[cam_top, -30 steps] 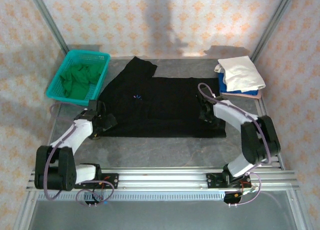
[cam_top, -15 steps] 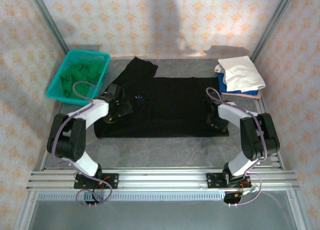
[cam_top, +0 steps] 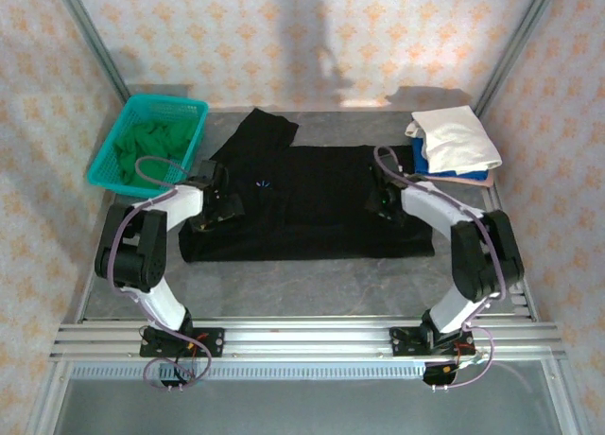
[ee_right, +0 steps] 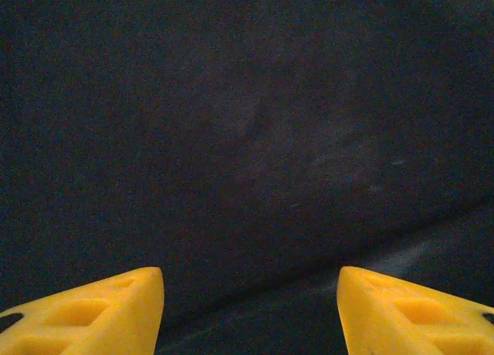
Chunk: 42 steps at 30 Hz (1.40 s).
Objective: Fold and stack the t-shirts
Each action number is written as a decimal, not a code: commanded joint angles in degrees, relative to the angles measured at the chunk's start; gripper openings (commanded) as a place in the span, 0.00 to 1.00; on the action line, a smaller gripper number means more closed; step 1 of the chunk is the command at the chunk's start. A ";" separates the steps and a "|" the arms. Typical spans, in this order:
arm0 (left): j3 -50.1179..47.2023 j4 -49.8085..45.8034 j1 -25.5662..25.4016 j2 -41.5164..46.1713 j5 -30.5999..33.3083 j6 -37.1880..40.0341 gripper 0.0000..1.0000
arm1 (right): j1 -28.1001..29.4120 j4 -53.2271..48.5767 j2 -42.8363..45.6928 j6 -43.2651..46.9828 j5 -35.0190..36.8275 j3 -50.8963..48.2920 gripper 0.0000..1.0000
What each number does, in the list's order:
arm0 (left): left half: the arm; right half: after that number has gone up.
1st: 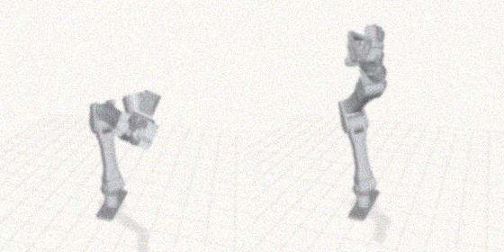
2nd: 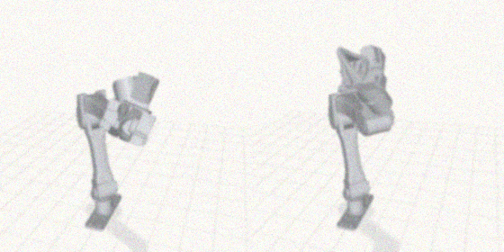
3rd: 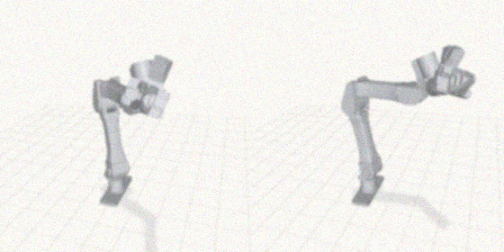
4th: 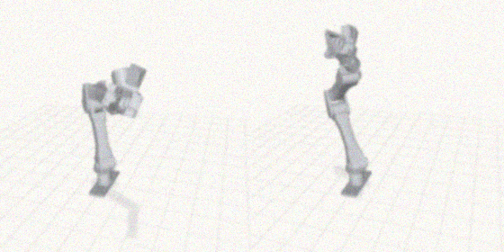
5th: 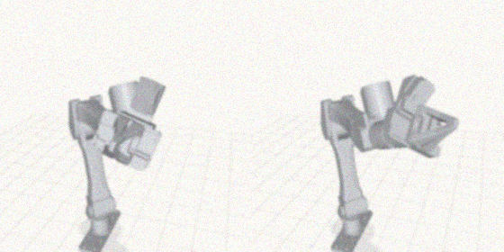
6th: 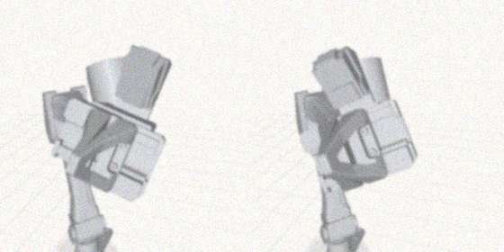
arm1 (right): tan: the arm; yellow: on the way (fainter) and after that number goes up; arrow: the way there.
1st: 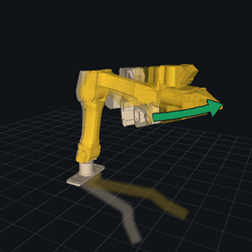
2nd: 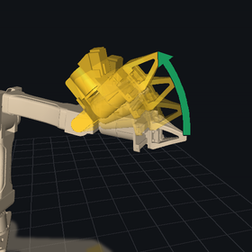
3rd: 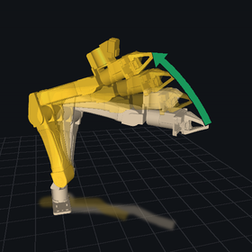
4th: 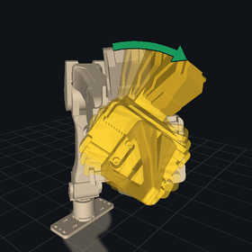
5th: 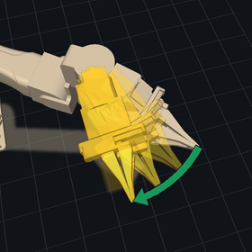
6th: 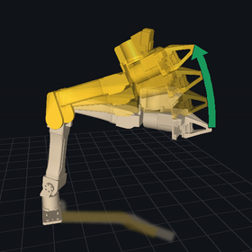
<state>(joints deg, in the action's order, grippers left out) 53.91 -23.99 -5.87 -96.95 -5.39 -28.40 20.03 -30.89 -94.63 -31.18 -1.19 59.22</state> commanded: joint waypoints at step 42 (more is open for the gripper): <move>99.10 -18.08 -4.97 -60.06 17.29 15.64 1.00 | -9.60 -17.13 -38.24 14.94 16.88 51.97 0.61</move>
<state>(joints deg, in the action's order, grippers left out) 151.72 -46.02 -11.97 -157.34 8.27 -13.76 11.22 -44.49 -131.48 -16.82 13.10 109.06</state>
